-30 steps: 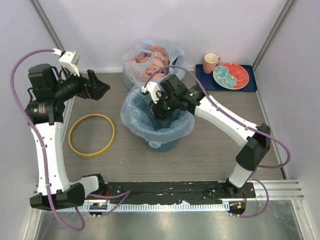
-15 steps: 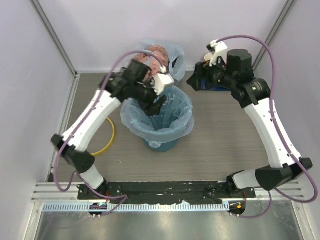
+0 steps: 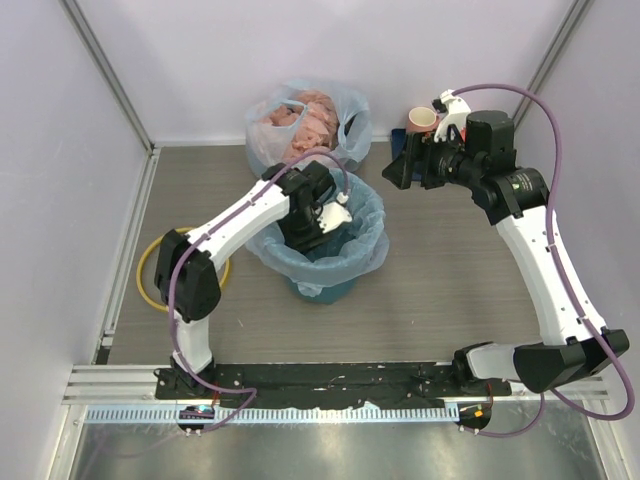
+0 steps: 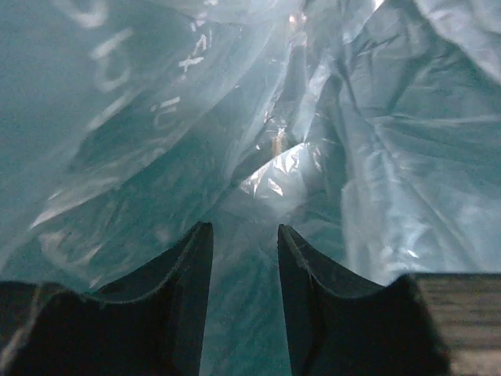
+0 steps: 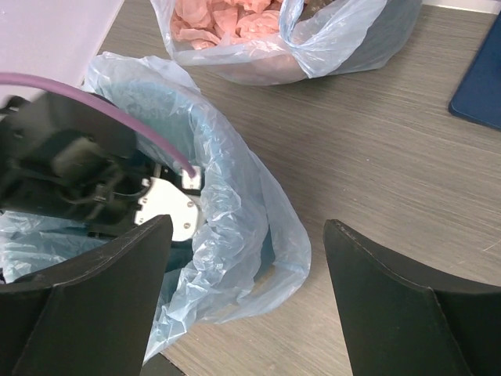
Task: Put the trash bags into the trash bin
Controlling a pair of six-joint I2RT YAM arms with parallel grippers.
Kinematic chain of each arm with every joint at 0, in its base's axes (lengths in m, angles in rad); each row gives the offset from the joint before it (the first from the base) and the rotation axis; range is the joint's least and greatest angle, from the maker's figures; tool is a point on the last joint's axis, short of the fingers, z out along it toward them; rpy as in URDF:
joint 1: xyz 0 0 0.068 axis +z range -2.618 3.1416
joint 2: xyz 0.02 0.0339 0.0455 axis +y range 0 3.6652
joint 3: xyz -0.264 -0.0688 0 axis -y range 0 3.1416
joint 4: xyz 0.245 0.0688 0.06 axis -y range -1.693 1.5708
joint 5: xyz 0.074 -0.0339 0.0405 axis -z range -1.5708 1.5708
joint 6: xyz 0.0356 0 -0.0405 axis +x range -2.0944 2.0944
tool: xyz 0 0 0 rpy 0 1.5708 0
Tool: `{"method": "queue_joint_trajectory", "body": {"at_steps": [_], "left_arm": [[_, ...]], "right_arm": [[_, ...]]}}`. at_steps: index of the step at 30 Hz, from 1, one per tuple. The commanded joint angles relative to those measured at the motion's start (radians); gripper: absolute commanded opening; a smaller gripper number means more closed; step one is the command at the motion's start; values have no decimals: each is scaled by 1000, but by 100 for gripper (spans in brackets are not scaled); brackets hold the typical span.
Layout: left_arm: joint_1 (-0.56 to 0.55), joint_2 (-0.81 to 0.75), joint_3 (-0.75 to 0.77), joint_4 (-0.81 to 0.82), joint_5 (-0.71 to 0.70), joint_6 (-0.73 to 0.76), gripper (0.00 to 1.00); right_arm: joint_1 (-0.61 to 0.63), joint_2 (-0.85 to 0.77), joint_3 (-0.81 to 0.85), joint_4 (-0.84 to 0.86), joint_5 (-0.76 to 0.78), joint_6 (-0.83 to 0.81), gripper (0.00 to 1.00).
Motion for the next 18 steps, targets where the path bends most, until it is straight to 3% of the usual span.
{"method": "queue_joint_trajectory", "body": {"at_steps": [1, 11, 18], "left_arm": [[-12, 48, -52, -11, -65, 32, 43], [-58, 184, -121, -6, -143, 44, 49], [-62, 241, -202, -3, -140, 70, 62]], "right_arm": [[-11, -35, -4, 43, -39, 32, 84], [-22, -37, -7, 45, -56, 38, 85], [-25, -37, -19, 45, -76, 39, 85]]}}
